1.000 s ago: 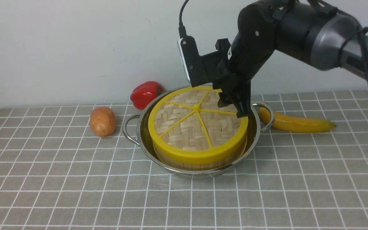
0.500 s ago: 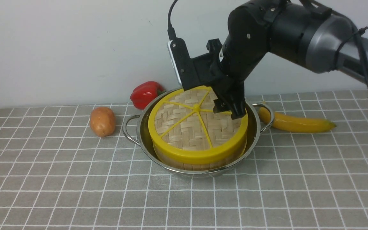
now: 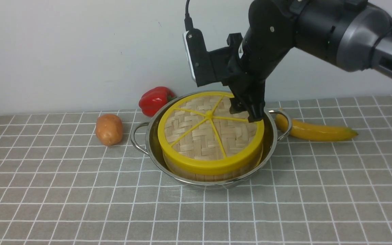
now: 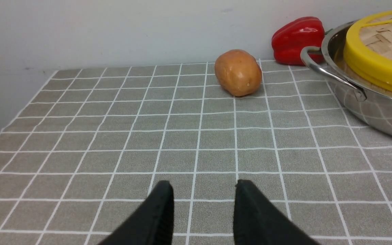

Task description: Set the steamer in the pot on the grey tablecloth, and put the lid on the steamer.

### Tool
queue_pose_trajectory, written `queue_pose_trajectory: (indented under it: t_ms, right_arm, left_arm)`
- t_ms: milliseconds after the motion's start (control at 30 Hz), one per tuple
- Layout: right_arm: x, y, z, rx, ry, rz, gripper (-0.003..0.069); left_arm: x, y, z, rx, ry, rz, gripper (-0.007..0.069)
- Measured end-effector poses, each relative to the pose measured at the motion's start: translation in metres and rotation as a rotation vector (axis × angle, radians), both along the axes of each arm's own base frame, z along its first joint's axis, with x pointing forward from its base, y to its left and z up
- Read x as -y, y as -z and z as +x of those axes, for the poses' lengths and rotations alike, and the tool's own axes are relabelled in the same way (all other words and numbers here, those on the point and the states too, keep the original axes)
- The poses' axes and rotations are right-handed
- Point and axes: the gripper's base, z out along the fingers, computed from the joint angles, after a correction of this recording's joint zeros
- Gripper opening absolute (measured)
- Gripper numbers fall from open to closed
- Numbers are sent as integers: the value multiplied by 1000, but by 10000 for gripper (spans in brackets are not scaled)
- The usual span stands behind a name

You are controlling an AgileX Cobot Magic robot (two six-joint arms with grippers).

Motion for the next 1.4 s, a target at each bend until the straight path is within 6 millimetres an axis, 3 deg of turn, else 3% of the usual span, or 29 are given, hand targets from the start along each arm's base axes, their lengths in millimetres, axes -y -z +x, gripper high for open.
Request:
queue_pose_trajectory:
  t_ms: [233, 467, 667, 1133, 1400]
  right_arm:
    - [14, -46, -18, 67, 12, 88, 486]
    - [56, -103, -34, 180, 76, 166, 486]
    - [74, -134, -52, 233, 94, 237, 486]
    - [70, -136, -56, 197, 74, 306, 486]
    - [83, -137, -50, 256, 201, 226, 486]
  left_arm:
    - [0, 0, 0, 0, 0, 0, 243]
    - [0, 0, 0, 0, 0, 0, 243]
    - [0, 0, 0, 0, 0, 0, 243]
    - [0, 0, 0, 0, 0, 0, 243]
    - [0, 0, 0, 0, 0, 0, 243]
